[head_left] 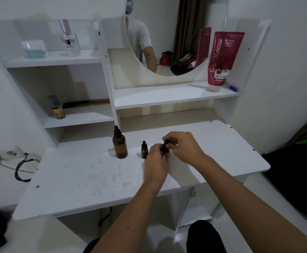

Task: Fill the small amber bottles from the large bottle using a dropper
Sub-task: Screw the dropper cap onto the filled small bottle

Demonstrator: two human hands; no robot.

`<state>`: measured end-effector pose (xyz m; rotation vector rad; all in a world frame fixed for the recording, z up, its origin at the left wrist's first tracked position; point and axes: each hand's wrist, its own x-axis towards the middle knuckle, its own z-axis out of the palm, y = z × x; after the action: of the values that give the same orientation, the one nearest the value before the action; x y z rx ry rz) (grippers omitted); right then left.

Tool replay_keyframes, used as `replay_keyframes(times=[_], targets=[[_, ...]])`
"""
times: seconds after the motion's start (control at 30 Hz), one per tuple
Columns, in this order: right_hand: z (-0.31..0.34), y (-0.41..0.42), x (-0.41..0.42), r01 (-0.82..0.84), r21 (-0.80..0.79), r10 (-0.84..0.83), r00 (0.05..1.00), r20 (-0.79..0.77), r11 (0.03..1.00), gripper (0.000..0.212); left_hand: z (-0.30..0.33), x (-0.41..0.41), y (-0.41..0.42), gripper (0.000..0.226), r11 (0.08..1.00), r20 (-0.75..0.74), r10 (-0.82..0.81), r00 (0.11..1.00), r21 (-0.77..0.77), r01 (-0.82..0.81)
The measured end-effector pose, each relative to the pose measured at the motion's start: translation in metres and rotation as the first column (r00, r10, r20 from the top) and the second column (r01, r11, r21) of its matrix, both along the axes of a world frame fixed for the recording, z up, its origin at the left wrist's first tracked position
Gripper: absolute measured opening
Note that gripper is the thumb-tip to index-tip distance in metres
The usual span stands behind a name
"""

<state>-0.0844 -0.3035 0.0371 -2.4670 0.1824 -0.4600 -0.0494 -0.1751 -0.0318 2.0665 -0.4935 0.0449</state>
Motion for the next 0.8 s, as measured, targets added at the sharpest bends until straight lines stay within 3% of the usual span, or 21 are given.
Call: replay_keyframes(times=[0.2, 0.47, 0.67, 0.8], targets=[[-0.012, 0.010, -0.004, 0.060, -0.024, -0.057, 0.994, 0.094, 0.998, 0.027, 0.001, 0.000, -0.001, 0.021, 1.000, 0.007, 0.012, 1.000, -0.003, -0.012], [-0.005, 0.014, -0.009, 0.065, -0.006, -0.065, 0.996, 0.068, 0.998, 0.039, 0.008, -0.013, 0.009, 0.037, 0.999, 0.008, 0.029, 1.000, -0.035, -0.029], [0.008, 0.022, -0.014, 0.101, -0.032, -0.091, 0.972, 0.217, 0.994, 0.036, 0.004, -0.019, 0.065, 0.036, 0.998, 0.008, -0.052, 0.999, -0.036, 0.052], [0.018, 0.049, -0.002, 0.038, -0.011, -0.034, 0.967, 0.252, 0.999, 0.032, 0.013, -0.001, 0.110, 0.025, 0.990, -0.021, 0.096, 0.995, -0.103, -0.097]])
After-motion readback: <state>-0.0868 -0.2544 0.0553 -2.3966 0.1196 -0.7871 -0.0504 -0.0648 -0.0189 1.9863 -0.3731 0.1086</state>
